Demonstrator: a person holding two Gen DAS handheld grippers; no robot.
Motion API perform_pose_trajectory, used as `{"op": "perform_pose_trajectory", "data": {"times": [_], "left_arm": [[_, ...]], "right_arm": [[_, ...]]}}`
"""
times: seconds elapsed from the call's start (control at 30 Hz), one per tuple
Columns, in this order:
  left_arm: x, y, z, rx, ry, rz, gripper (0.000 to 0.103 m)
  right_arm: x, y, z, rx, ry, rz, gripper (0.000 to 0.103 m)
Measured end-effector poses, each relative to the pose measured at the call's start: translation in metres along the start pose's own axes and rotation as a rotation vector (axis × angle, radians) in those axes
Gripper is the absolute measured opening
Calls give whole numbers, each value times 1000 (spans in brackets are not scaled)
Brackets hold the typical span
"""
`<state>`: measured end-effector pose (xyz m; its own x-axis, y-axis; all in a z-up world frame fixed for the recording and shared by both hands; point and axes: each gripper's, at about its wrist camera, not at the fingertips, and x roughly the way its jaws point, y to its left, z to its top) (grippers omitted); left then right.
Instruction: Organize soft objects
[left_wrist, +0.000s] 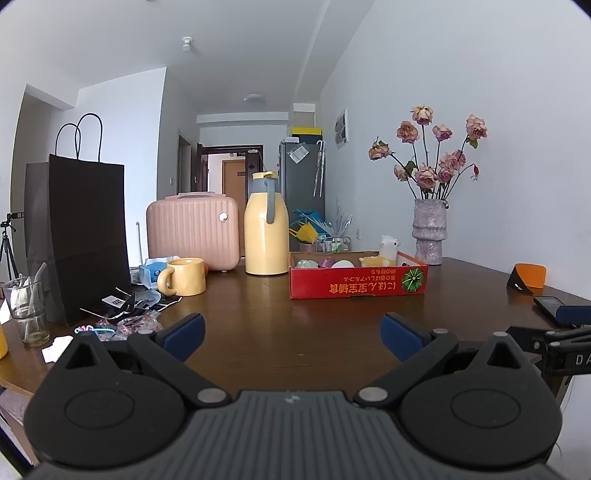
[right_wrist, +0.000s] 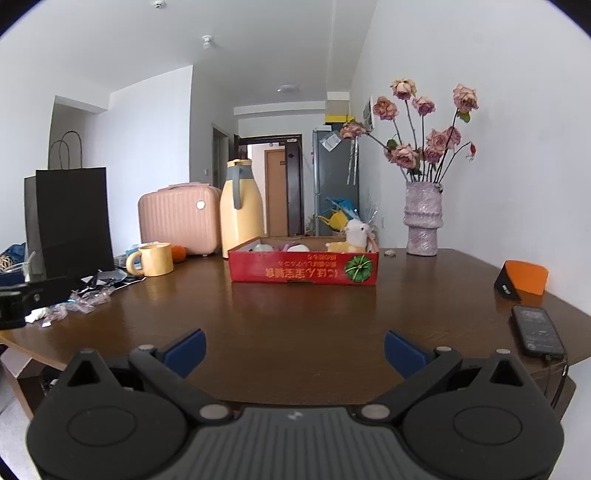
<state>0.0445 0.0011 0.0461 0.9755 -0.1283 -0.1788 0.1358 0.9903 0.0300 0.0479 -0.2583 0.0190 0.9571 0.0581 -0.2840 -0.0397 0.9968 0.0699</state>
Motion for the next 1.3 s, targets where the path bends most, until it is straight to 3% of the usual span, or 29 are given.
{"op": "perform_pose_trajectory", "data": {"times": [1.3], "left_arm": [[1, 1, -2, 7, -2, -14, 103]], "right_arm": [[2, 3, 3, 4, -4, 46, 103]]}}
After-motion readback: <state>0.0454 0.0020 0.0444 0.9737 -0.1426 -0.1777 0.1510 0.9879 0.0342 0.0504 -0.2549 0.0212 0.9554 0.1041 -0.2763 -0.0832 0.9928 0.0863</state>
